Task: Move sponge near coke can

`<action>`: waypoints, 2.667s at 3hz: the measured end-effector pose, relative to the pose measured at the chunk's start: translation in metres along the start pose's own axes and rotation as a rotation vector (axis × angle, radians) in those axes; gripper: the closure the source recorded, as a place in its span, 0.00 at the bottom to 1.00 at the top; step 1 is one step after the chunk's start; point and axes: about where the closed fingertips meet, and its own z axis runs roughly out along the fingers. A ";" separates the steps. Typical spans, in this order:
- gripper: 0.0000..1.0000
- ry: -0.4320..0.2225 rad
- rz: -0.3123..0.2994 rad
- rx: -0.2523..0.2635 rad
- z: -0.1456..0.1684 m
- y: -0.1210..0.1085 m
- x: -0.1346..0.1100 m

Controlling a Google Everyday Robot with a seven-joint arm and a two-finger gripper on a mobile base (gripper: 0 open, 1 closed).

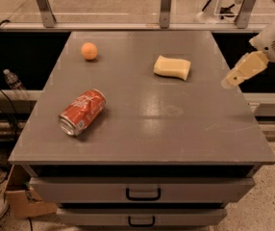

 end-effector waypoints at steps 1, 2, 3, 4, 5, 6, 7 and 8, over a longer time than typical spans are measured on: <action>0.00 -0.073 0.081 -0.064 0.067 -0.024 -0.003; 0.00 -0.106 0.047 -0.126 0.115 -0.026 -0.019; 0.00 -0.118 -0.059 -0.145 0.136 -0.018 -0.044; 0.00 -0.118 -0.142 -0.159 0.147 -0.009 -0.061; 0.00 -0.117 -0.186 -0.185 0.157 -0.003 -0.070; 0.18 -0.099 -0.219 -0.219 0.167 0.002 -0.076; 0.41 -0.084 -0.237 -0.236 0.172 0.004 -0.079; 0.64 -0.084 -0.237 -0.236 0.167 0.003 -0.082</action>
Offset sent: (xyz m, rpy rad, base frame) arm 0.1188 0.0660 -0.1074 0.1807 0.0419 0.1554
